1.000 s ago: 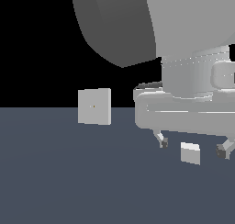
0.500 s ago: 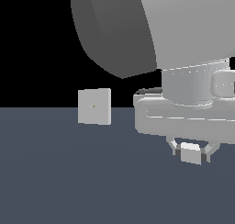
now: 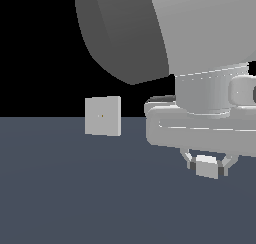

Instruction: Plug the charger into the wall socket.

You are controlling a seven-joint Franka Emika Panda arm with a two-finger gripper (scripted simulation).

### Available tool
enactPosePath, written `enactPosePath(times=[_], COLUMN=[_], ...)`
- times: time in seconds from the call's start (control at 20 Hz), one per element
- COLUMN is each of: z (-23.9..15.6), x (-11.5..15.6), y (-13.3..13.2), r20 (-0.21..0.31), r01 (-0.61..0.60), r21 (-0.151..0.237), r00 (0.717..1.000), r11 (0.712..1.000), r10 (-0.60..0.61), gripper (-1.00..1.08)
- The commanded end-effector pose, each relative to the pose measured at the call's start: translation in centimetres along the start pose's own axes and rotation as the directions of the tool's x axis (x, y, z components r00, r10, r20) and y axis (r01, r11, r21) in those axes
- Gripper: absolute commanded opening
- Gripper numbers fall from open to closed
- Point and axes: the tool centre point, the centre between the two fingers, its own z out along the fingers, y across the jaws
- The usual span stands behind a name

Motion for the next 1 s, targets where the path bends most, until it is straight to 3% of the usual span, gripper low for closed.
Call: enactPosePath(times=[0.0, 0.45, 0.95], z=[-0.2, -1.9, -5.5], x=[-0.1, -0.7, -2.4], y=[-0.4, -4.2, -11.9], r20=[0.0, 0.0, -0.001], r01=[0.003, 0.025, 0.07], r21=[0.001, 0.009, 0.024], r00=[1.0, 1.0, 0.998], r11=[1.0, 1.0, 0.997], r10=[-0.003, -0.025, -0.07], gripper=[-1.0, -1.0, -1.0])
